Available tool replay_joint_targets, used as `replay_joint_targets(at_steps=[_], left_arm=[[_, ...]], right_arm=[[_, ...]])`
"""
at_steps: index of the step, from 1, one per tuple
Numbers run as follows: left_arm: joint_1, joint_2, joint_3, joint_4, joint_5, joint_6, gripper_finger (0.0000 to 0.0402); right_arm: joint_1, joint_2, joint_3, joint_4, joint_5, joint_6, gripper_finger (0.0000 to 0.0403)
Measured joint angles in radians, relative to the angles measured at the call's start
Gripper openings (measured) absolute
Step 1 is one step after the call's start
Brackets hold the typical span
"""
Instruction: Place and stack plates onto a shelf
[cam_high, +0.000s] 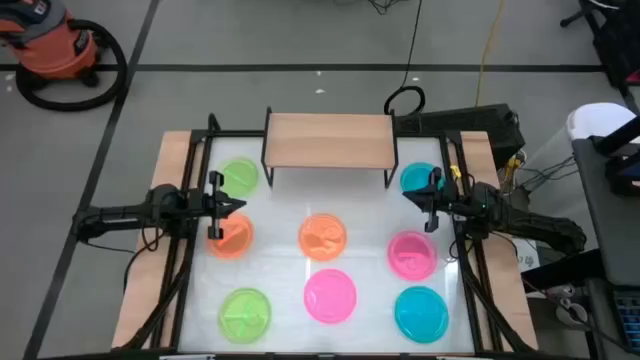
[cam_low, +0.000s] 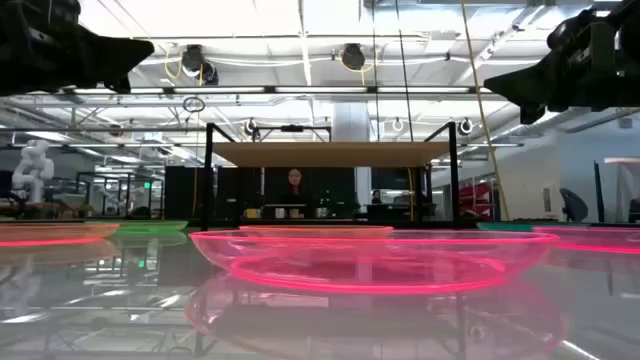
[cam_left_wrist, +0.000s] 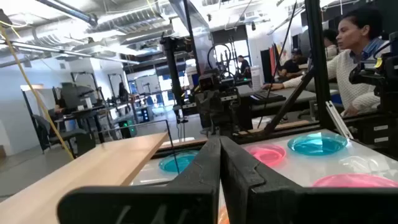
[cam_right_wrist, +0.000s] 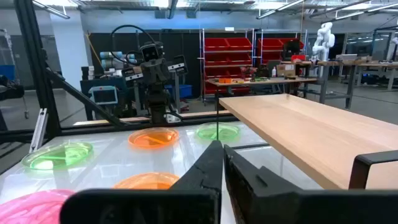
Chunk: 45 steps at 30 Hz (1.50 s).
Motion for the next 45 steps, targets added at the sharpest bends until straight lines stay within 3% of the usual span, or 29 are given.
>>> replay_joint_targets(at_steps=[21, 27, 34, 36, 40, 45], left_arm=[[0.0, 0.0, 0.0, 0.0, 0.0, 0.0, 0.0008], [0.0, 0.0, 0.0, 0.0, 0.0, 0.0, 0.0008], [0.0, 0.0, 0.0, 0.0, 0.0, 0.0, 0.0008], [0.0, 0.0, 0.0, 0.0, 0.0, 0.0, 0.0008], [0.0, 0.0, 0.0, 0.0, 0.0, 0.0, 0.0008], [0.0, 0.0, 0.0, 0.0, -0.001, 0.0, 0.0008]], right_arm=[[0.0, 0.0, 0.0, 0.094, 0.0, 0.072, 0.0], [0.0, 0.0, 0.0, 0.29, 0.0, 0.025, 0.0], [0.0, 0.003, 0.005, 0.427, 0.0, 0.086, 0.0], [0.0, 0.013, 0.031, 0.348, 0.002, 0.075, 0.0], [0.0, 0.085, 0.131, 0.023, 0.063, 0.1, 0.0], [0.003, 0.257, 0.204, -0.092, 0.108, 0.076, 0.0]])
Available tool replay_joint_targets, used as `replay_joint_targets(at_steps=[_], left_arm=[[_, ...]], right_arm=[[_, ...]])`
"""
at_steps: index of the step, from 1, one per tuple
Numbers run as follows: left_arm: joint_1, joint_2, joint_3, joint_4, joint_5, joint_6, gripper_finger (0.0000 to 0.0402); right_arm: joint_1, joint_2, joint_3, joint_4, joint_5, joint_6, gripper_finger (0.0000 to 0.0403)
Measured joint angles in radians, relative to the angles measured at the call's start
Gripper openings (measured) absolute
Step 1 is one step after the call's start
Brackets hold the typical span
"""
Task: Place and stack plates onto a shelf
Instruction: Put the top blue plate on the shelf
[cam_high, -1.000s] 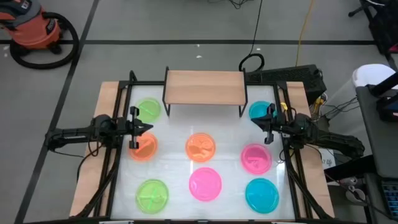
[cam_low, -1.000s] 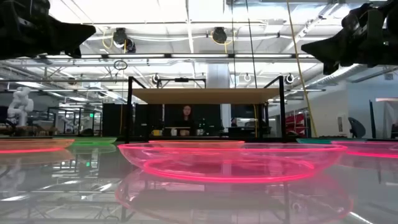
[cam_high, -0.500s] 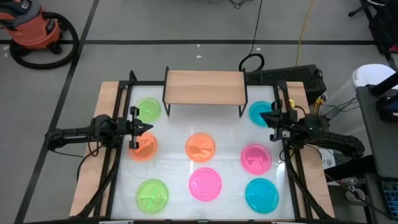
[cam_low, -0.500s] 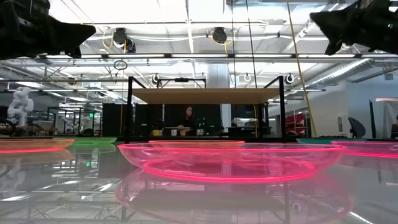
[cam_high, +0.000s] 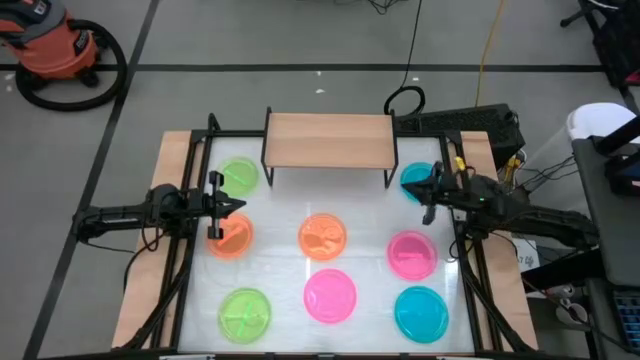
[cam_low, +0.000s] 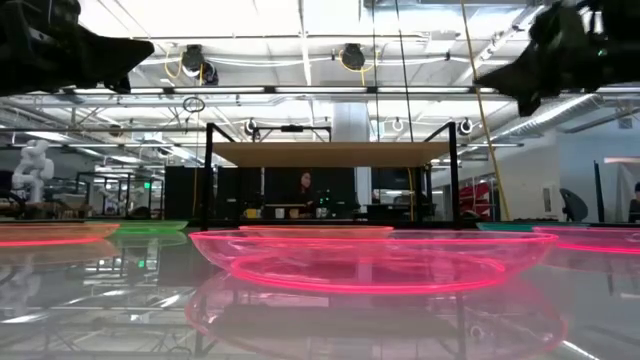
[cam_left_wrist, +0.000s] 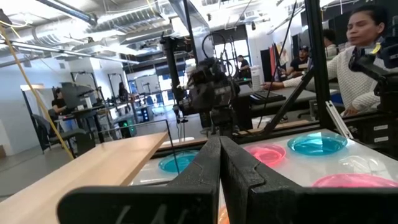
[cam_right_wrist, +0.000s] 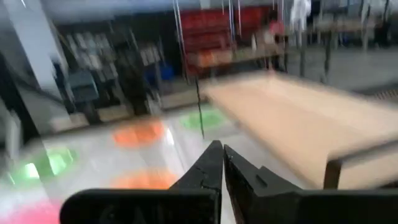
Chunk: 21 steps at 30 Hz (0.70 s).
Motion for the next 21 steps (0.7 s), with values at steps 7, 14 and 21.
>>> replay_joint_targets(at_steps=[7, 14, 21], left_arm=[[0.0, 0.0, 0.0, 0.0, 0.0, 0.0, 0.0008], [0.0, 0.0, 0.0, 0.0, 0.0, 0.0, 0.0008], [0.0, 0.0, 0.0, 0.0, 0.0, 0.0, 0.0008]], right_arm=[[0.012, 0.307, 0.162, -0.149, 0.157, -0.033, 0.0], [0.056, 0.512, 0.378, -0.369, 0.234, -0.022, 0.0], [0.082, 0.572, 0.526, -0.693, 0.216, 0.106, 0.0001]])
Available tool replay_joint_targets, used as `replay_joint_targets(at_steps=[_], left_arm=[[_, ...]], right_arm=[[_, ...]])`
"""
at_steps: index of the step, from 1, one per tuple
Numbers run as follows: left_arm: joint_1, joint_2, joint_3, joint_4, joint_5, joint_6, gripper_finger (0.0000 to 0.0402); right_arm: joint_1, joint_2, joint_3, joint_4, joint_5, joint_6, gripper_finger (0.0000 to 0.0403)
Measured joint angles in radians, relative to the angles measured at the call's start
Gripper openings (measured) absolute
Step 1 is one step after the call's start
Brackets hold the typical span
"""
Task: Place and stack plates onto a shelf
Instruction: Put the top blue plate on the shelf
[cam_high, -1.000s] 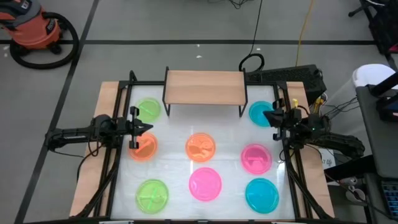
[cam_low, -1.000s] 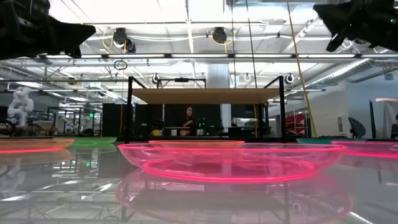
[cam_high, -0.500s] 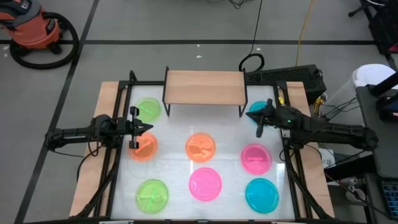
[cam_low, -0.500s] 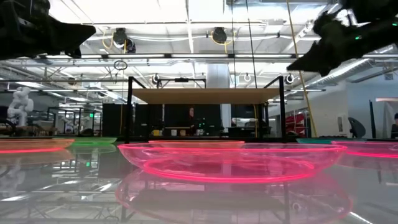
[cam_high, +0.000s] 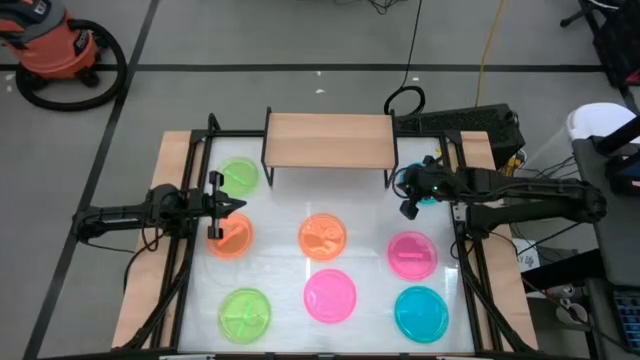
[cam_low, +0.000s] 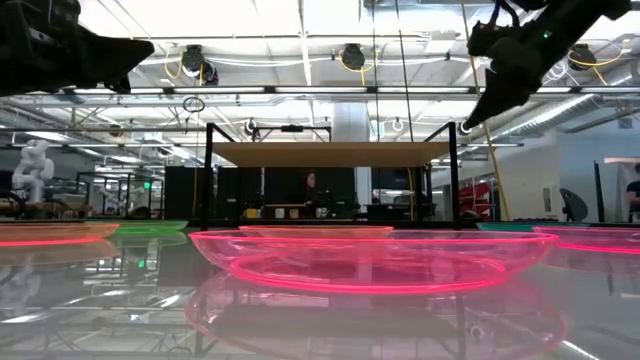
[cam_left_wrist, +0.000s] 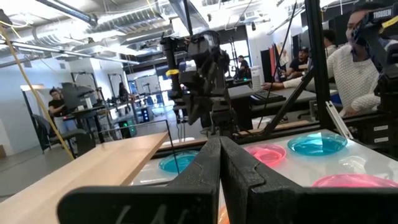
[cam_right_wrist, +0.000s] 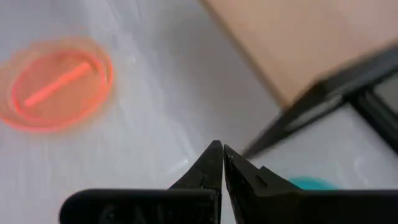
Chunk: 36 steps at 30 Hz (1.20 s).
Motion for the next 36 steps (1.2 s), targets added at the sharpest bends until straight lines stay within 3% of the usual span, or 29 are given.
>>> replay_joint_targets(at_steps=[3, 6, 9, 15, 22, 29, 36], left_arm=[[0.0, 0.0, 0.0, 0.0, 0.0, 0.0, 0.0008], [0.0, 0.0, 0.0, 0.0, 0.0, 0.0, 0.0008], [0.0, 0.0, 0.0, 0.0, 0.0, 0.0, 0.0008], [0.0, 0.0, 0.0, 0.0, 0.0, 0.0, 0.0008], [0.0, 0.0, 0.0, 0.0, 0.0, 0.0, 0.0008], [0.0, 0.0, 0.0, 0.0, 0.0, 0.0, 0.0008], [0.0, 0.0, 0.0, 0.0, 0.0, 0.0, 0.0008]], right_arm=[[0.025, 0.003, 0.001, -0.001, -0.063, -0.006, 0.0004], [0.043, 0.013, 0.002, -0.007, -0.062, 0.001, 0.0004], [0.055, 0.04, 0.055, -0.13, -0.06, 0.035, 0.0004], [0.159, 0.131, 0.236, -0.269, 0.109, 0.088, 0.0004], [0.12, 0.222, 0.194, -0.315, 0.107, 0.051, 0.0012], [0.105, 0.298, 0.024, -0.204, 0.103, 0.084, 0.0088], [0.005, 0.353, -0.093, -0.181, 0.167, 0.193, 0.017]])
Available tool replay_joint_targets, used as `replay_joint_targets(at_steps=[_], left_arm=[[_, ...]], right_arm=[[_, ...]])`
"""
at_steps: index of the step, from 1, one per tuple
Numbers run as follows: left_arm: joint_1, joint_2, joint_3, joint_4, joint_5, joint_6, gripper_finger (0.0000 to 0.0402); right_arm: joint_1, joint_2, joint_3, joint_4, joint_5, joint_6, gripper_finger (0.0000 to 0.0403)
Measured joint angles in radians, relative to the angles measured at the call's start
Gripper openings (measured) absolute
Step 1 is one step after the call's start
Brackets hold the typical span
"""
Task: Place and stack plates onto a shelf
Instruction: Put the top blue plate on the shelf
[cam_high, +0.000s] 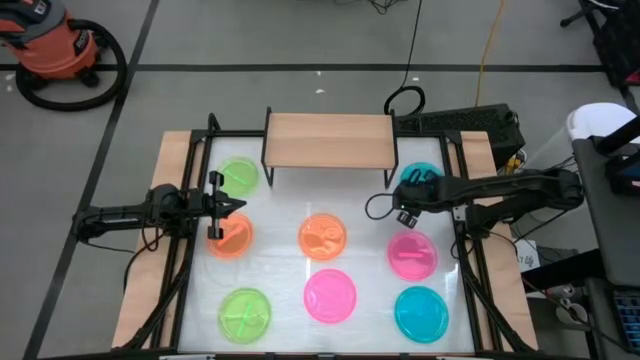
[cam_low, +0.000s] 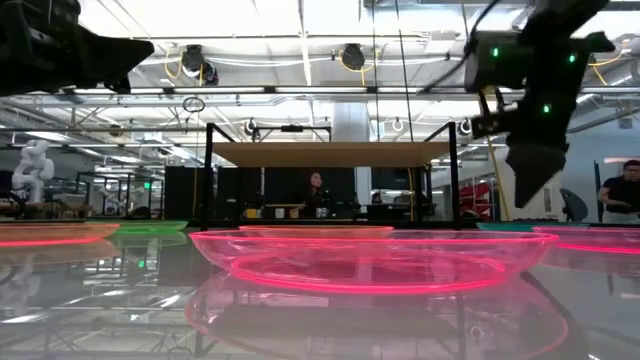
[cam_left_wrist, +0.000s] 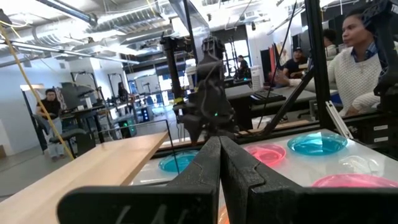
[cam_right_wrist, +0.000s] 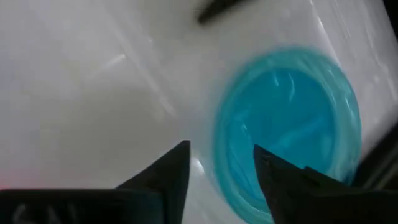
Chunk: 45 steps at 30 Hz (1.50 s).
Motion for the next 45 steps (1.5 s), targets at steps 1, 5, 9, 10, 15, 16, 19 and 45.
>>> replay_joint_targets(at_steps=[1, 5, 9, 10, 15, 16, 19, 45], left_arm=[[0.0, 0.0, 0.0, 0.0, 0.0, 0.0, 0.0008], [0.0, 0.0, 0.0, 0.0, 0.0, 0.0, 0.0008], [0.0, 0.0, 0.0, 0.0, 0.0, 0.0, 0.0008], [0.0, 0.0, 0.0, 0.0, 0.0, 0.0, 0.0008], [0.0, 0.0, 0.0, 0.0, 0.0, 0.0, 0.0008], [0.0, 0.0, 0.0, 0.0, 0.0, 0.0, 0.0008], [0.0, 0.0, 0.0, 0.0, 0.0, 0.0, 0.0008], [0.0, 0.0, 0.0, 0.0, 0.0, 0.0, 0.0008]], right_arm=[[-0.014, 0.006, -0.011, 0.011, -0.002, -0.001, 0.0175], [-0.058, 0.01, -0.036, 0.098, -0.077, -0.048, 0.0184], [-0.082, 0.01, -0.069, 0.177, -0.1, -0.065, 0.0185], [-0.089, 0.01, -0.079, 0.189, -0.099, -0.071, 0.0185], [-0.124, 0.01, -0.139, 0.245, -0.07, -0.088, 0.0183], [-0.131, 0.009, -0.148, 0.258, -0.057, -0.088, 0.018], [-0.146, 0.008, -0.176, 0.297, -0.056, -0.096, 0.0168], [-0.149, -0.183, -0.18, 0.275, -0.101, 0.009, 0.0001]])
